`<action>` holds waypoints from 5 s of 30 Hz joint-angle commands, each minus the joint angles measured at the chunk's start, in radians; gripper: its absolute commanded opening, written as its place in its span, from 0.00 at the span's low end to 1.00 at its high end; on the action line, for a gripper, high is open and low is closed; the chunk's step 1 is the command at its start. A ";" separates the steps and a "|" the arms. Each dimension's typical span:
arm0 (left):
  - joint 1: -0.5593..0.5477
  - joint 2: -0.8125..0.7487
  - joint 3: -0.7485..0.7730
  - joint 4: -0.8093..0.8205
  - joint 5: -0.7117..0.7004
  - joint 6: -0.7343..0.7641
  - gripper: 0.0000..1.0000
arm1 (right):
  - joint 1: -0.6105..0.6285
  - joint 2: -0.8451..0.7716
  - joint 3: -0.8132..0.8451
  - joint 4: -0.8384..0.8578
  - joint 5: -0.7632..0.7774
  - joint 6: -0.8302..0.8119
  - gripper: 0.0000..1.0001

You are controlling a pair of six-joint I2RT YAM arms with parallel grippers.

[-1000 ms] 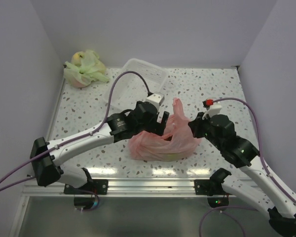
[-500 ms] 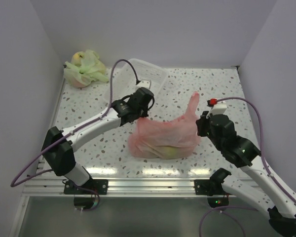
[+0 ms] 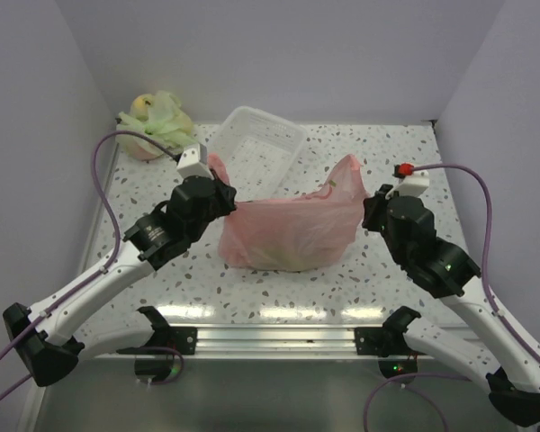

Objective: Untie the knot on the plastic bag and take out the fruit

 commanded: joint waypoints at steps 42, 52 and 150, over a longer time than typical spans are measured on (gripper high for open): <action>-0.117 -0.350 -0.385 -0.133 0.259 0.008 0.20 | 0.255 0.765 0.364 -0.260 -0.633 -0.398 0.94; -0.115 -0.370 -0.445 -0.095 0.302 0.005 0.20 | 0.205 0.759 0.210 -0.142 -0.459 -0.349 0.13; -0.124 0.116 -0.479 0.248 0.212 0.029 0.89 | -0.126 -0.046 -0.520 -0.209 -0.471 0.472 0.00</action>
